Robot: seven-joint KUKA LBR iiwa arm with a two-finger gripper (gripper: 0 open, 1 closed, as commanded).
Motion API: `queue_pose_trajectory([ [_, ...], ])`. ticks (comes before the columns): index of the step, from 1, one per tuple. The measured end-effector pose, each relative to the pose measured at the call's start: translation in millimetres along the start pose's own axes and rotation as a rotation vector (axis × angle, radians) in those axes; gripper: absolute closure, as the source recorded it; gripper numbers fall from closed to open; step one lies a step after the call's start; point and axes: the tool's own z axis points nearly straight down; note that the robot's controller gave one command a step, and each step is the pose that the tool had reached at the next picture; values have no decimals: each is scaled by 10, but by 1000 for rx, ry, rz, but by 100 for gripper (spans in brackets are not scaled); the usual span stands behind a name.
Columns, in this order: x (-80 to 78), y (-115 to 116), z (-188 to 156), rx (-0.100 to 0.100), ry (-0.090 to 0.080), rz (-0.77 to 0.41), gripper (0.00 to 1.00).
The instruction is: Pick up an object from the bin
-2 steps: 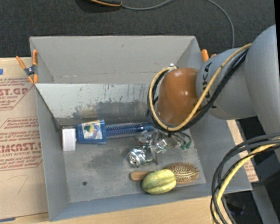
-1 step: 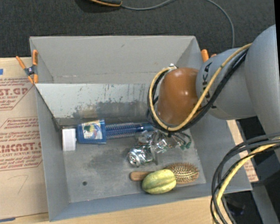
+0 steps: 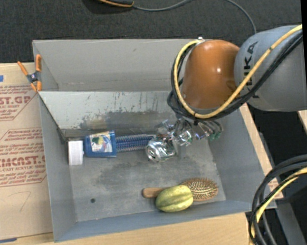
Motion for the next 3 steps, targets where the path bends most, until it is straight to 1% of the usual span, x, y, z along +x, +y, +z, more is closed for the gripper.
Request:
queue_pose_trajectory([
  [1, 15, 1, 65, 1, -5, -1, 100],
  [2, 80, 27, 241, -2, 0, 0, 100],
  [3, 215, -85, 407, 1, -6, -204, 100],
])
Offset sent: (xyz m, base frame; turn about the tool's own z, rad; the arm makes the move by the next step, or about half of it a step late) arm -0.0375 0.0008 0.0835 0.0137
